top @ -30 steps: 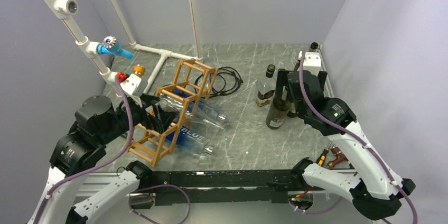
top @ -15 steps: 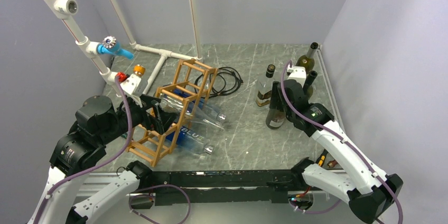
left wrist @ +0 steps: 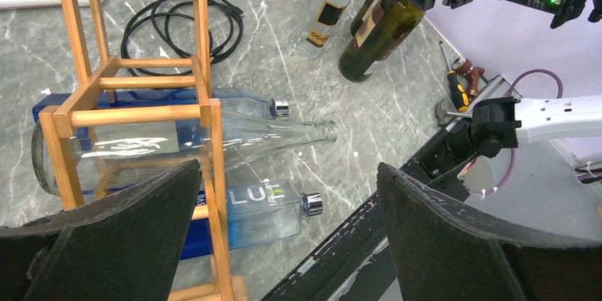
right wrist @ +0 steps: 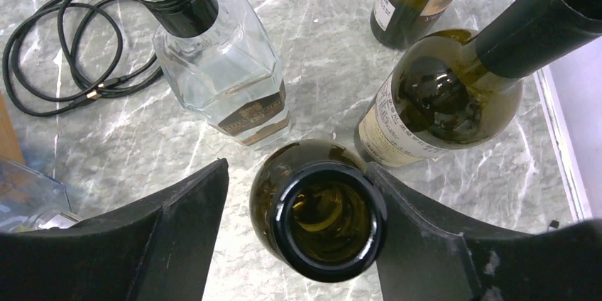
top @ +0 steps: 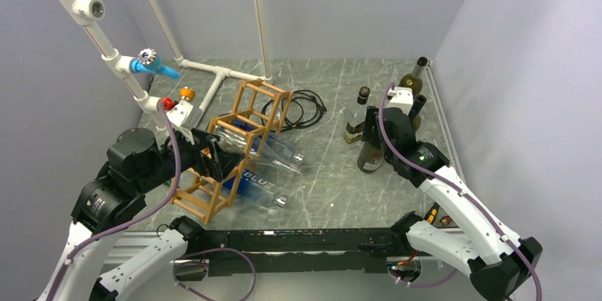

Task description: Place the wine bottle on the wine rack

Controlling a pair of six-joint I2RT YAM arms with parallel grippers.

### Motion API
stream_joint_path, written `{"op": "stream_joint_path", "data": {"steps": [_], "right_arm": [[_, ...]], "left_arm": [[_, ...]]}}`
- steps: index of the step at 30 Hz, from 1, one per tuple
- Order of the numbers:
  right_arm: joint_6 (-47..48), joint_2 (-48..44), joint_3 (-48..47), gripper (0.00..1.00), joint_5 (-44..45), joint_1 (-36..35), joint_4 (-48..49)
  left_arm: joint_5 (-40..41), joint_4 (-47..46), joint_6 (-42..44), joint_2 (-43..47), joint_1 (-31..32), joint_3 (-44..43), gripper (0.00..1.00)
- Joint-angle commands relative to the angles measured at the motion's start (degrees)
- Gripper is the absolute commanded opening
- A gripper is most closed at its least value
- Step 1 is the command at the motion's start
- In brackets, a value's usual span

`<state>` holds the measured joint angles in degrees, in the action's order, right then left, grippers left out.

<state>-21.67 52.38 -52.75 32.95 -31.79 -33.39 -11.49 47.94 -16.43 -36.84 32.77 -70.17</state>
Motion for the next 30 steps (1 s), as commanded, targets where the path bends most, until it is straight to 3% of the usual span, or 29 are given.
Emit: {"op": "stream_joint_path", "data": {"steps": [1, 15, 19, 23, 25, 30], "right_arm": [[1.78, -1.36, 0.01, 0.73, 1.66, 0.15, 3.03], [3.37, -0.72, 2.29, 0.65, 1.97, 0.15, 9.80], [3.07, -0.26, 3.38, 0.48, 1.53, 0.15, 9.73], [3.03, -0.24, -0.41, 0.21, -4.50, 0.15, 2.70], [2.28, -0.02, -4.45, 0.00, -8.80, 0.15, -2.49], [-0.06, -2.73, -10.36, 0.00, -11.22, 0.15, -9.45]], "left_arm": [[-0.50, -0.76, -1.41, -0.11, 0.15, -0.89, 1.00], [-1.19, -3.44, -2.78, -3.66, 0.18, 1.58, 1.00], [-3.32, -6.14, -3.85, -3.31, 0.18, 3.68, 1.00], [-4.71, -5.12, -5.01, -5.20, 0.18, 2.07, 0.99], [-5.63, -5.52, -5.50, -5.50, 0.18, 2.04, 0.99], [-6.48, -8.84, -6.55, -5.74, 0.18, 2.85, 1.00]]}}
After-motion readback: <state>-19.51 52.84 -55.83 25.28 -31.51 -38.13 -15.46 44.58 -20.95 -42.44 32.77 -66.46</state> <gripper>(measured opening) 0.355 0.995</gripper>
